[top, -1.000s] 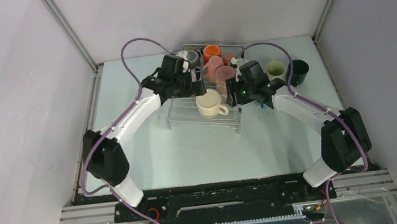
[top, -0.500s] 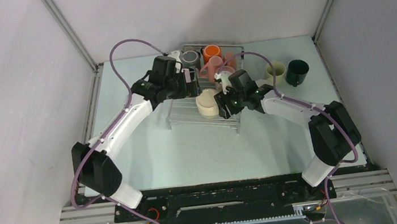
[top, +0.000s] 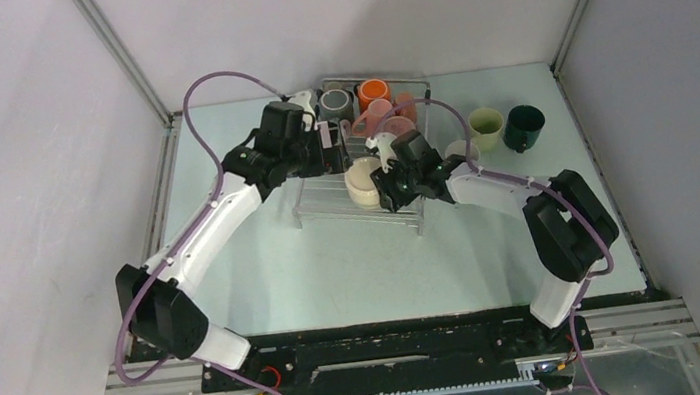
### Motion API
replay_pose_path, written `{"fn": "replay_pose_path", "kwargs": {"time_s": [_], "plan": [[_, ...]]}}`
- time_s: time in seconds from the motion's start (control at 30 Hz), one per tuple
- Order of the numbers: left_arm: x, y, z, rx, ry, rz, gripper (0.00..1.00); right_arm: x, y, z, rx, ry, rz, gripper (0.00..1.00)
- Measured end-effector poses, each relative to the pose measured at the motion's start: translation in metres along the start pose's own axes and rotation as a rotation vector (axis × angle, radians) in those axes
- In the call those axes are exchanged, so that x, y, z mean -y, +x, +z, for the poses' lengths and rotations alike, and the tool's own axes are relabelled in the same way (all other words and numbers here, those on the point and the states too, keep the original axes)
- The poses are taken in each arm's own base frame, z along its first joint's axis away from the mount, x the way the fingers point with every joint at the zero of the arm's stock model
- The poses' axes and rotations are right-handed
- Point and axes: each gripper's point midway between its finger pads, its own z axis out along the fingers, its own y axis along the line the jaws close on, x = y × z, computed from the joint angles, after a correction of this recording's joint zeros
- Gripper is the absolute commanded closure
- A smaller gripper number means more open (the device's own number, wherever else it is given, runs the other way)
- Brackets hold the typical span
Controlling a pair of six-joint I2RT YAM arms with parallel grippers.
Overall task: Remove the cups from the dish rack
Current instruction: Unload the cup from the dish rack.
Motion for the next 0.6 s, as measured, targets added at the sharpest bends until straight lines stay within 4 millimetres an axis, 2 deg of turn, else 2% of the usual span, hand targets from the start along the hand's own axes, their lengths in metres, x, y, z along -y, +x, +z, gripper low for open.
{"fn": "replay_pose_path", "kwargs": {"time_s": [0.17,0.33,0.37,0.6], "plan": [[0.0,0.0,-0.005,0.008,0.004,0.0,0.04,0.001,-0.002,0.004,0.01,0.007,-0.01,0.68],[-0.002,0.006,-0.008,0.002,0.001,-0.008,0.04,0.001,-0.007,0.005,0.031,0.023,-0.023,0.97],[-0.003,0.007,-0.008,0.001,0.0,-0.009,0.03,0.001,-0.007,0.005,0.03,0.024,-0.017,1.0],[-0.015,0.017,-0.01,-0.003,-0.016,-0.04,0.02,0.0,-0.008,0.003,0.036,0.029,-0.009,1.0]]}}
